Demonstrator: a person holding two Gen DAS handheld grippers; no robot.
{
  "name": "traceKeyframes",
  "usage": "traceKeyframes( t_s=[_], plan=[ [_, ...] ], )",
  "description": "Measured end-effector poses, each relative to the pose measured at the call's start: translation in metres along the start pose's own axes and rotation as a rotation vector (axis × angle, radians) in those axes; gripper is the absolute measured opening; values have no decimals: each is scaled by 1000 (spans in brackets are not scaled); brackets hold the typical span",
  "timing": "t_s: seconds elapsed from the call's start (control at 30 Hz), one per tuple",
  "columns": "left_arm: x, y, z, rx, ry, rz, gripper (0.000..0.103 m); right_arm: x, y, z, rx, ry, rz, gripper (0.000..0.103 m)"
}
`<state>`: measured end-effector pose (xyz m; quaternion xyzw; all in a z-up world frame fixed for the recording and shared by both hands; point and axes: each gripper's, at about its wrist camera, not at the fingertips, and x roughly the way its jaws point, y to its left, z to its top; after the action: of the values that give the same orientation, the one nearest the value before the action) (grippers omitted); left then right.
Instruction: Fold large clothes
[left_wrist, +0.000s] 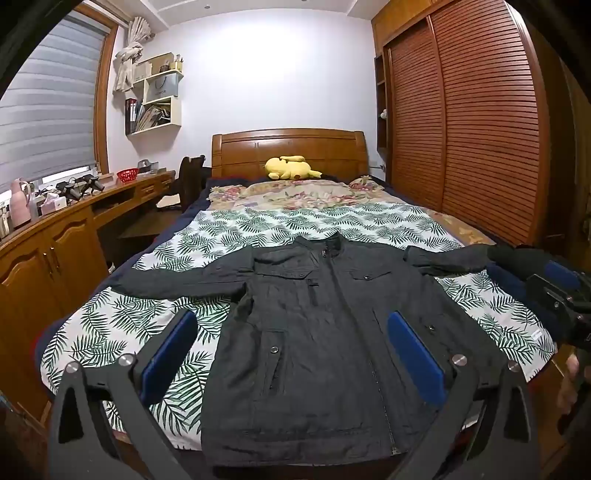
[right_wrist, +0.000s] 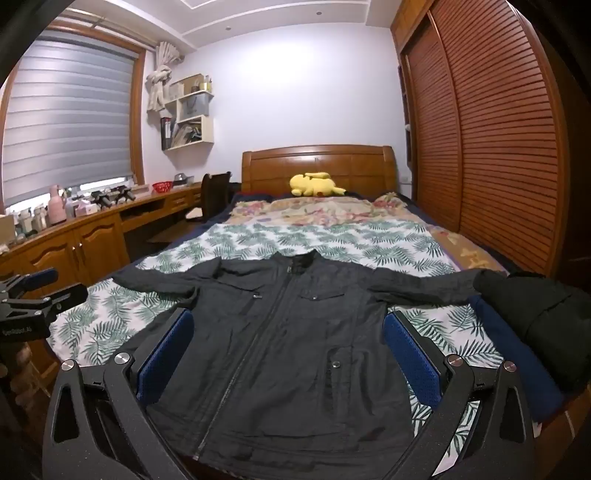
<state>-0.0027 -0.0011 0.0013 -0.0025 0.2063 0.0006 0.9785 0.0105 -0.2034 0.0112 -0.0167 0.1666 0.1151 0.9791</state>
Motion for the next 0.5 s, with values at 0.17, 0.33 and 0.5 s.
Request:
traceKeyframes(
  t_s=[0.17, 0.33, 0.5],
  plan=[
    [2, -3, 0, 1, 0, 0, 103, 0, 0, 0, 1, -1, 1, 103],
    [2, -4, 1, 1, -1, 2, 103, 0, 0, 1, 1, -4, 0, 103],
    [2, -3, 1, 1, -1, 1, 103, -1, 0, 1, 2, -5, 0, 103]
  ],
)
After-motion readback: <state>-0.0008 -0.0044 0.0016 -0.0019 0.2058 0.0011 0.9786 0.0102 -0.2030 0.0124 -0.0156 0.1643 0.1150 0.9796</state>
